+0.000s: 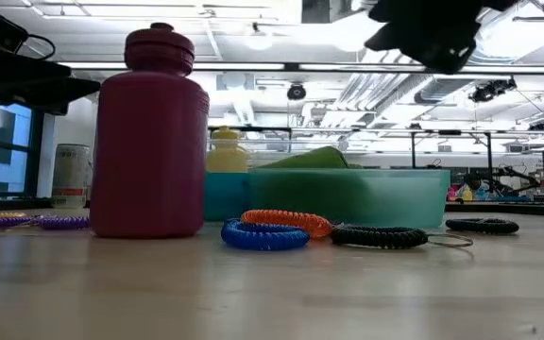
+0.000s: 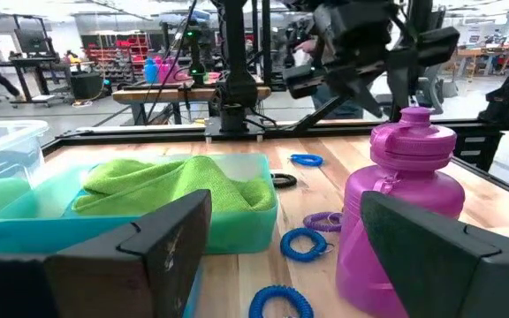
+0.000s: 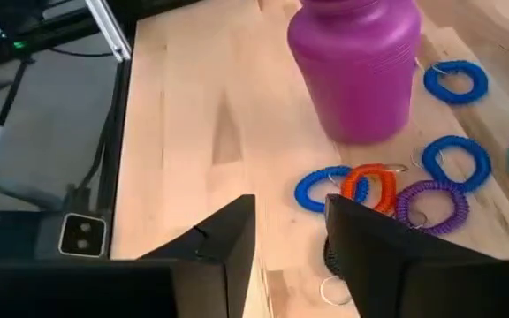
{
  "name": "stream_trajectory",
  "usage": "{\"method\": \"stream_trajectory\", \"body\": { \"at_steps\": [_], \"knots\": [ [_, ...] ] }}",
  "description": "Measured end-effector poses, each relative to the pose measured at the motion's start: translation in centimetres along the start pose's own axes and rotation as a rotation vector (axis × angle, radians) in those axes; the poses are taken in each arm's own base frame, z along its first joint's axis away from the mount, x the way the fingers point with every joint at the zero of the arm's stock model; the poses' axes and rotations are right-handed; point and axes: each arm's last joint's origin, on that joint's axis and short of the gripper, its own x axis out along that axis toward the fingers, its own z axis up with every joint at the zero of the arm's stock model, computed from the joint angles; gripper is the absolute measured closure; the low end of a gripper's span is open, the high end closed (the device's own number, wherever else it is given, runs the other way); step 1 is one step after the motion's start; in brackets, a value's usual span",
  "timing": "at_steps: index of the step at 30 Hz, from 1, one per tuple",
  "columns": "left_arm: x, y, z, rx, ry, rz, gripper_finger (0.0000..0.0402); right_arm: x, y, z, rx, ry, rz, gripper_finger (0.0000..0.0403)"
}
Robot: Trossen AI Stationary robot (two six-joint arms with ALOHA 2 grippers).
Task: Pick & Place Sports Items
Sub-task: Put the bottom black spring keychain into the blue bin
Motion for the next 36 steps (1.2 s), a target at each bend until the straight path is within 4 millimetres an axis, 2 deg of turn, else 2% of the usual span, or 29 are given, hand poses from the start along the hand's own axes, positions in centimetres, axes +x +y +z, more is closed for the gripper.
{"method": "stream_trajectory", "body": {
  "at_steps": [15, 36],
  "knots": [
    [0.0, 0.0, 0.0, 0.000, 0.000, 0.000, 0.0165, 6.4, -1.3, -4.1, -0.102, 0.172, -0.112, 0.0297],
    [0.0, 0.0, 0.0, 0.000, 0.000, 0.000, 0.0165, 9.8, -2.3, -7.0, -0.120, 0.289, -0.143, 0.0297]
  ]
}}
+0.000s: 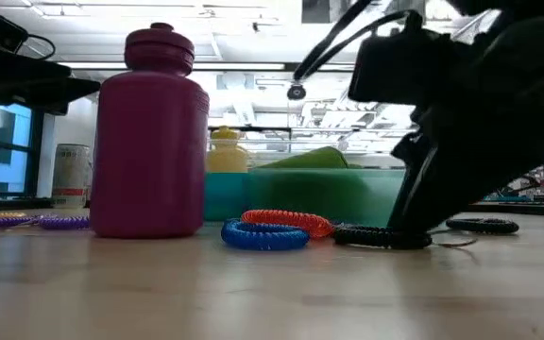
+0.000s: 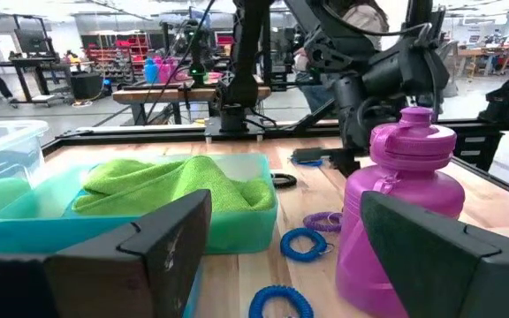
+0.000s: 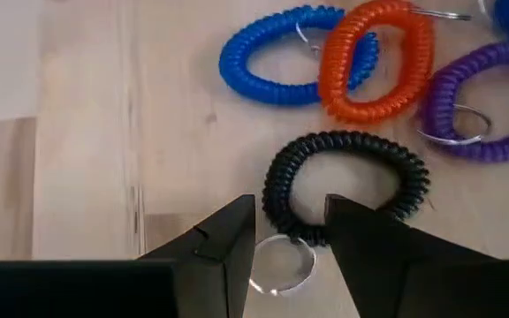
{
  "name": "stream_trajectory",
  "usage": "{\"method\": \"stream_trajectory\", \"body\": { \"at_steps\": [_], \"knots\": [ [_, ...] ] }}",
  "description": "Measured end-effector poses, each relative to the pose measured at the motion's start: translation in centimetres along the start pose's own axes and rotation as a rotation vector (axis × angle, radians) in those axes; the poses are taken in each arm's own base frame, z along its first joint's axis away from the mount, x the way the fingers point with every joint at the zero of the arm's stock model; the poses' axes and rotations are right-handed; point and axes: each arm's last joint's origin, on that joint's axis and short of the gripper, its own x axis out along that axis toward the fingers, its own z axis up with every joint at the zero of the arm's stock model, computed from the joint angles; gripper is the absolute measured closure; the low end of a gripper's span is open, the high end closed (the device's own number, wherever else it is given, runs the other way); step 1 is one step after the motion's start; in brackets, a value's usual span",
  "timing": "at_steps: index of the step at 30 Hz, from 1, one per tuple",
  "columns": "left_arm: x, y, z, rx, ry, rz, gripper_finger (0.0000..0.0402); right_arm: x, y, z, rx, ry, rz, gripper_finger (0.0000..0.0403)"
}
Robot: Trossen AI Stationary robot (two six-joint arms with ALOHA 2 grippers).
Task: Pick & Place Sports Items
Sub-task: Put the bottom black spring keychain into the blue bin
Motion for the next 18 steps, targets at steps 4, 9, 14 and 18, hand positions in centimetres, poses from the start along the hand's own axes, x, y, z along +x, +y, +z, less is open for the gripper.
{"method": "stream_trajectory", "body": {
  "at_steps": [4, 9, 14, 18],
  "knots": [
    [0.00, 0.00, 0.00, 0.000, 0.000, 0.000, 0.0165, 0.45, 0.01, -0.20, -0.002, 0.023, 0.018, 0.0300],
    [0.00, 0.00, -0.01, 0.000, 0.000, 0.000, 0.0165, 0.69, -0.10, -0.27, 0.000, 0.042, 0.029, 0.0327],
    [0.00, 0.00, 0.00, 0.000, 0.000, 0.000, 0.0165, 0.71, -0.10, -0.34, 0.001, 0.050, 0.033, 0.0369],
    [0.00, 0.00, -0.01, 0.000, 0.000, 0.000, 0.0165, 0.72, -0.11, -0.36, 0.002, 0.050, 0.032, 0.0397]
  ]
}}
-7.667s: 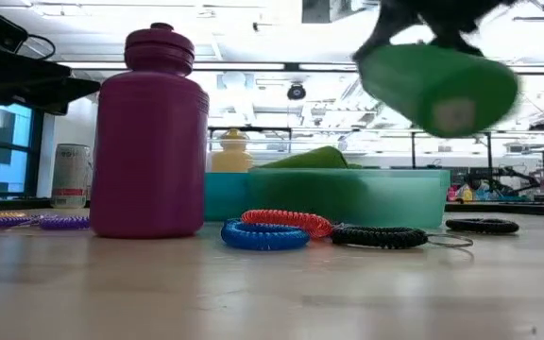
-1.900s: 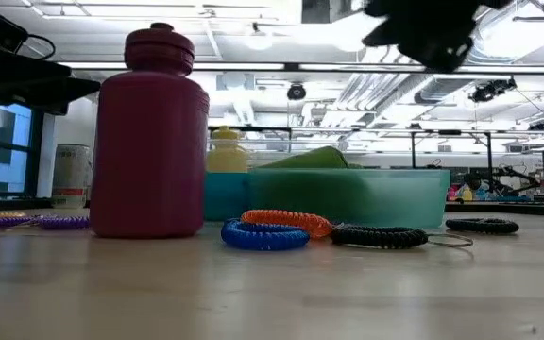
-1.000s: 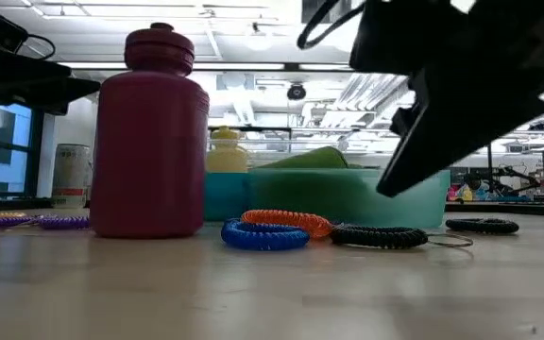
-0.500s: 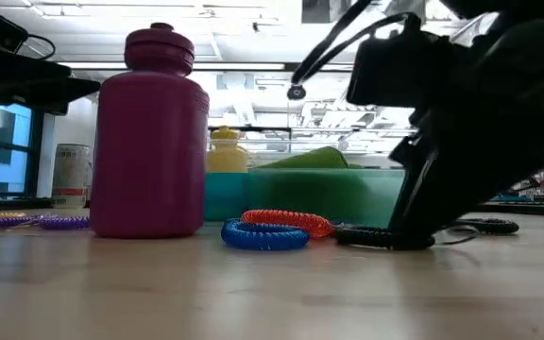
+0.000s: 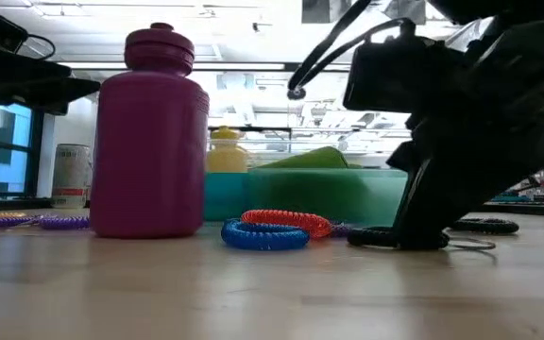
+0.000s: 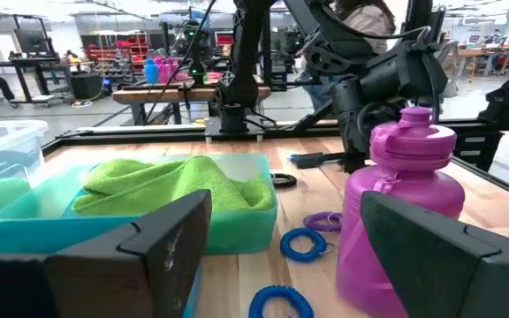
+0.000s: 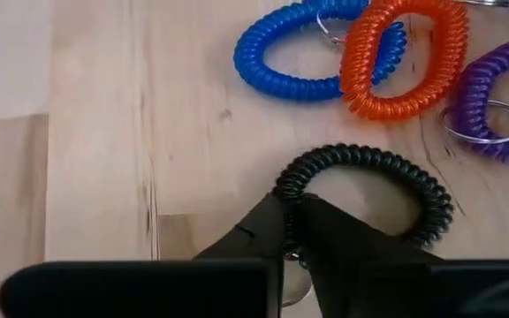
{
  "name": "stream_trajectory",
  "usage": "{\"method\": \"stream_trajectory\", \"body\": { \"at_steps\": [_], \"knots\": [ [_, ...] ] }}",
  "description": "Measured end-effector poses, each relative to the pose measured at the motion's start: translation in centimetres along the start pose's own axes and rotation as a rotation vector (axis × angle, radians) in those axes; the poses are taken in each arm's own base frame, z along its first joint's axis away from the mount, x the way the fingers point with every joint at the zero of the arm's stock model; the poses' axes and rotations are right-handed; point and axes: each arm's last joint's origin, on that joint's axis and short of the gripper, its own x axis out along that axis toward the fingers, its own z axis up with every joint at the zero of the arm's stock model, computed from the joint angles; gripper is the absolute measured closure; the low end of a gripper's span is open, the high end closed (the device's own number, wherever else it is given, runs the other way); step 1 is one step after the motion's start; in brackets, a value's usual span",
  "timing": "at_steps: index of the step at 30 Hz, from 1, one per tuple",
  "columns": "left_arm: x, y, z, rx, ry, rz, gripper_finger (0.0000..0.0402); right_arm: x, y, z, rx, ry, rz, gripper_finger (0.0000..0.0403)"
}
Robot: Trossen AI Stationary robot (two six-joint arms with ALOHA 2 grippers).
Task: Pick & Place Sports Items
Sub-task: Put the bottom black spring keychain into the blue bin
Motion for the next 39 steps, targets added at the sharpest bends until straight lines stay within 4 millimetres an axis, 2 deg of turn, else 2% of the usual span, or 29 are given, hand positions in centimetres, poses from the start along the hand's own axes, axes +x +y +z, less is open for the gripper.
{"method": "stream_trajectory", "body": {
  "at_steps": [11, 20, 28, 35, 39],
  "knots": [
    [0.0, 0.0, 0.0, 0.000, 0.000, 0.000, 0.0165, -0.6, 0.3, 0.4, -0.094, -0.030, 0.047, 0.0401],
    [0.0, 0.0, 0.0, 0.000, 0.000, 0.000, 0.0165, -4.8, 0.9, 2.5, -0.132, -0.208, 0.065, 0.0403],
    [0.0, 0.0, 0.0, 0.000, 0.000, 0.000, 0.0165, -8.6, 1.3, 4.8, -0.210, -0.463, 0.023, 0.0402],
    [0.0, 0.0, 0.0, 0.000, 0.000, 0.000, 0.0165, -9.9, 0.2, 6.7, -0.194, -0.635, -0.062, 0.0402],
    [0.0, 0.0, 0.0, 0.000, 0.000, 0.000, 0.0165, -9.9, -1.0, 7.7, -0.167, -0.664, -0.087, 0.0402]
  ]
}}
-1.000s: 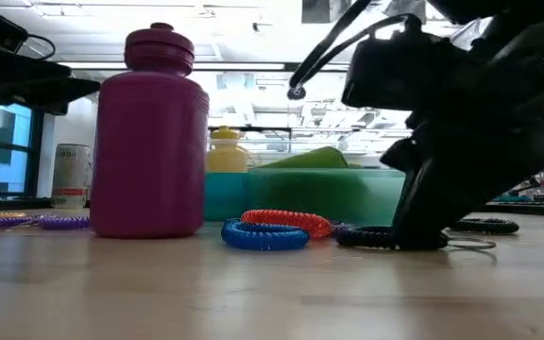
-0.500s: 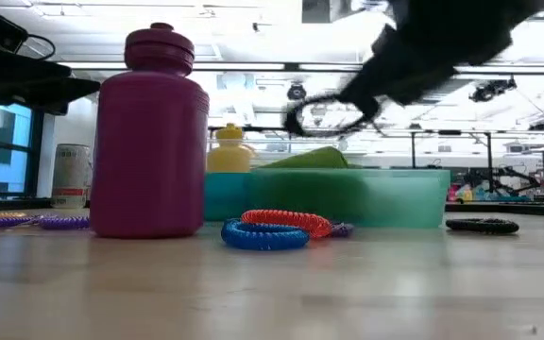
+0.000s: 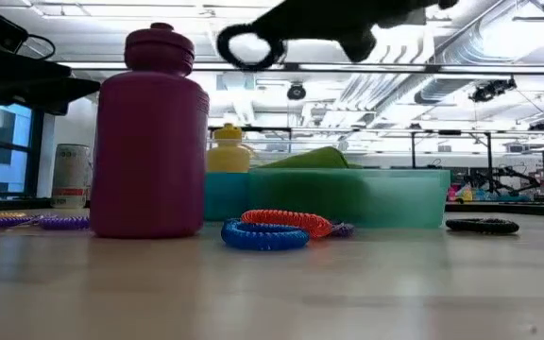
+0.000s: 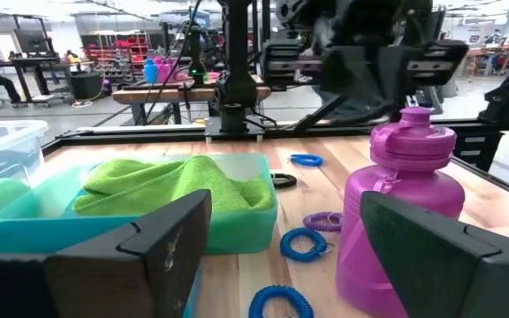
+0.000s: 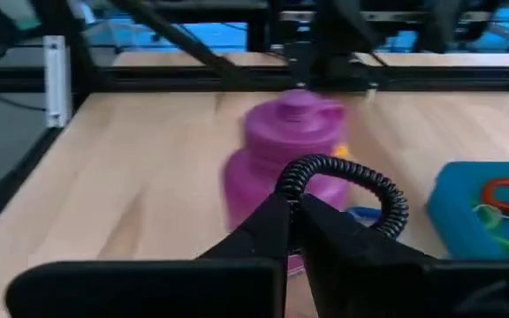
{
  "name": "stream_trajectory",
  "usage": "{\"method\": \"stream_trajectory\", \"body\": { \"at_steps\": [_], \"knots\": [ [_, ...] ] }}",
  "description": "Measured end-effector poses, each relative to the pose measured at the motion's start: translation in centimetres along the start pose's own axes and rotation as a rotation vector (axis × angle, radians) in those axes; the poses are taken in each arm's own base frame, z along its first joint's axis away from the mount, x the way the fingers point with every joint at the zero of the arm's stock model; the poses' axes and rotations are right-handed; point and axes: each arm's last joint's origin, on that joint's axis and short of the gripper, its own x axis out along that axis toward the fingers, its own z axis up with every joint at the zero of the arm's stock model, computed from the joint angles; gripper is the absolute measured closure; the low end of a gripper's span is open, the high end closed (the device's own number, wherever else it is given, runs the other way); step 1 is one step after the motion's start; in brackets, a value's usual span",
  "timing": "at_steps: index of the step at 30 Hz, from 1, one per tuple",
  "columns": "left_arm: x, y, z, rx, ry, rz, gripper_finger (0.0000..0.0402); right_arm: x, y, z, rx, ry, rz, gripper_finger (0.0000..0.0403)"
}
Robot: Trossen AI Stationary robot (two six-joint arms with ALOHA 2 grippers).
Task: Pick & Place Sports Items
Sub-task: Put the bottom black spring keychain into the blue bin
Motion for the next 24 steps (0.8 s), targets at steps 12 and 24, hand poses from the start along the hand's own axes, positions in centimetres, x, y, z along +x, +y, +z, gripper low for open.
{"method": "stream_trajectory", "body": {
  "at_steps": [12, 24],
  "knots": [
    [0.0, 0.0, 0.0, 0.000, 0.000, 0.000, 0.0165, 1.3, -4.4, 1.0, 0.068, -0.041, -0.108, 0.0402],
    [0.0, 0.0, 0.0, 0.000, 0.000, 0.000, 0.0165, 1.9, -7.4, 2.5, 0.141, -0.153, -0.091, 0.0402]
  ]
}}
